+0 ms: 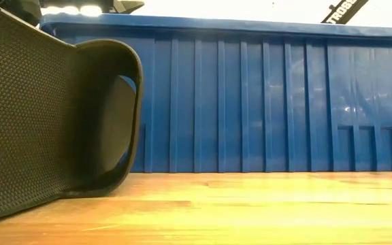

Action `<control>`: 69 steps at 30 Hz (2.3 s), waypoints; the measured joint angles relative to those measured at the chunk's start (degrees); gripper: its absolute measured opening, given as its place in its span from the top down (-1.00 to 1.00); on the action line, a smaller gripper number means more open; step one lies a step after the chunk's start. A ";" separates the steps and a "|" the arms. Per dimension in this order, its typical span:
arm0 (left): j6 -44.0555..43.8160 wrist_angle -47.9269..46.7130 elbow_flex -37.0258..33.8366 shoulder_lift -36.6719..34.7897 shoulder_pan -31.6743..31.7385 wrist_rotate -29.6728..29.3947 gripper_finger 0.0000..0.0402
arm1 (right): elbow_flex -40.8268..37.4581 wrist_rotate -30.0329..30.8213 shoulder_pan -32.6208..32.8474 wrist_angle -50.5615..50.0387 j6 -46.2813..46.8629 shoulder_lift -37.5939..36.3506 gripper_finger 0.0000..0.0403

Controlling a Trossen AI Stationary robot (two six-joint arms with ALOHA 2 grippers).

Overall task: Pick and place slides into bin
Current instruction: Put the pink slide into the blue bin, then put the black slide into the blue bin

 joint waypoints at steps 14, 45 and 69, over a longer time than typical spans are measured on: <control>-0.07 0.17 0.00 0.70 0.00 0.03 0.20 | 0.54 3.03 0.44 -6.35 5.34 -0.96 -0.02; -5.41 0.02 -0.04 0.37 -0.15 5.95 0.20 | 27.08 -13.79 2.26 -35.30 31.45 -4.65 -0.04; -8.94 0.32 6.47 1.33 -3.93 36.59 0.20 | 25.37 54.20 58.53 -27.98 51.53 -30.40 0.26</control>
